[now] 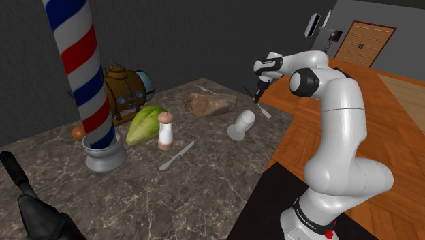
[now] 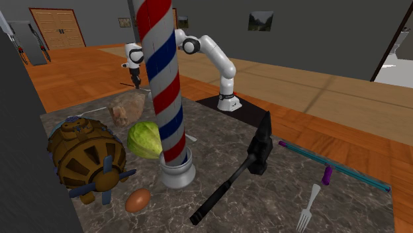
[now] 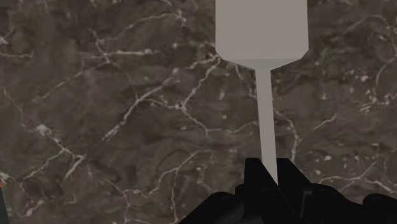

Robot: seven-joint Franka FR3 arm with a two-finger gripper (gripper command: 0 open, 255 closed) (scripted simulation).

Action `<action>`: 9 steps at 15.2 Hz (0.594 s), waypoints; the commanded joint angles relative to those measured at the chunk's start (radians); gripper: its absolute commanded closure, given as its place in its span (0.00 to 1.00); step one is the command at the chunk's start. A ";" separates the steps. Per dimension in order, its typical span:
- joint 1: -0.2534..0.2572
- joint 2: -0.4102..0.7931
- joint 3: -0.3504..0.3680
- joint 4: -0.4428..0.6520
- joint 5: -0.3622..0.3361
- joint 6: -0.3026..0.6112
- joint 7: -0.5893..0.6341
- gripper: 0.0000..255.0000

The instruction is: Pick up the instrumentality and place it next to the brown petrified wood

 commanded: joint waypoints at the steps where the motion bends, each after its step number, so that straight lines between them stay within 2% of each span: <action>1: 0.000 0.010 0.001 -0.008 0.001 0.019 -0.002 1.00; 9: -0.001 0.055 0.004 -0.041 0.006 0.096 -0.007 1.00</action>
